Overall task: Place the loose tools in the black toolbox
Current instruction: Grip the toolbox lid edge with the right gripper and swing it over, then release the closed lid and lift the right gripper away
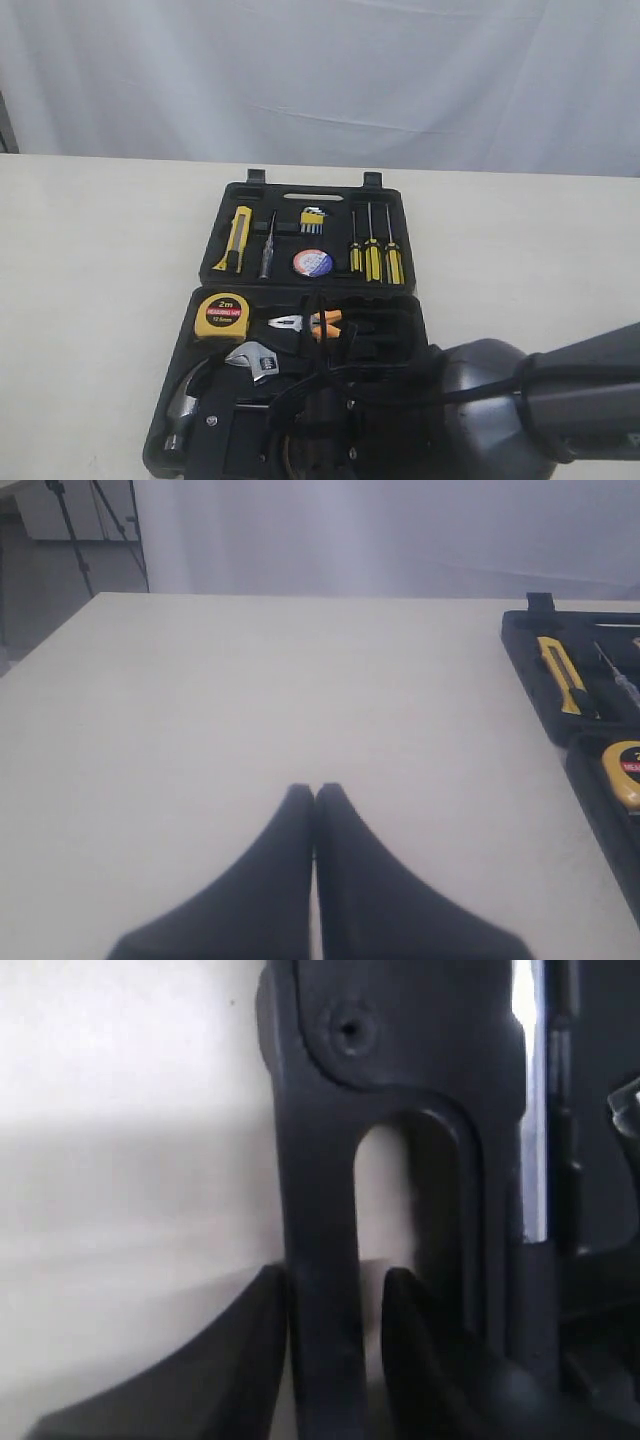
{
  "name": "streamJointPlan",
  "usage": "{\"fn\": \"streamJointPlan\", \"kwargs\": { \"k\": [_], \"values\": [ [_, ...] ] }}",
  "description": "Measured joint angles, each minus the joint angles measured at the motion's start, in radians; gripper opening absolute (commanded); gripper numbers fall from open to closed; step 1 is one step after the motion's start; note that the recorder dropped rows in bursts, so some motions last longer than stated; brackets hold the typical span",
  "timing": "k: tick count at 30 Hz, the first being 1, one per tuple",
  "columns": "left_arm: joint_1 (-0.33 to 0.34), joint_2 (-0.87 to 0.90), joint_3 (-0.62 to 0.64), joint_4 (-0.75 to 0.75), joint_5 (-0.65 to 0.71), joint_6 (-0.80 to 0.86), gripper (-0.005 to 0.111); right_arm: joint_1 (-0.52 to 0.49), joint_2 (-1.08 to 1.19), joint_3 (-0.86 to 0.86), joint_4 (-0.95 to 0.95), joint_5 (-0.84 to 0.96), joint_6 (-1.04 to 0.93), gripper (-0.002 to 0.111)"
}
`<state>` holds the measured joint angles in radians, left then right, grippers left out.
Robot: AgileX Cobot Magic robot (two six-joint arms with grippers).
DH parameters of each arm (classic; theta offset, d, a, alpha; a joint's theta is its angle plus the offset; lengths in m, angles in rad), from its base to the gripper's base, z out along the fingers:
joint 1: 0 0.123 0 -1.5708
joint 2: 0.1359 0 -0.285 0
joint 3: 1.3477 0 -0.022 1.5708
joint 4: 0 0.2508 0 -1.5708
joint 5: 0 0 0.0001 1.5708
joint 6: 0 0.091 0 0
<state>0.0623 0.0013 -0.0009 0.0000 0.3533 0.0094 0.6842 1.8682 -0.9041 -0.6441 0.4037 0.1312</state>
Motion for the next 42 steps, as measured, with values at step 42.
{"fn": "streamJointPlan", "kwargs": {
  "k": [42],
  "values": [
    [0.0, 0.0, 0.0, 0.0, 0.0, 0.0, 0.0, -0.246, -0.118, -0.226, 0.04, 0.194, 0.196, 0.0]
  ]
}}
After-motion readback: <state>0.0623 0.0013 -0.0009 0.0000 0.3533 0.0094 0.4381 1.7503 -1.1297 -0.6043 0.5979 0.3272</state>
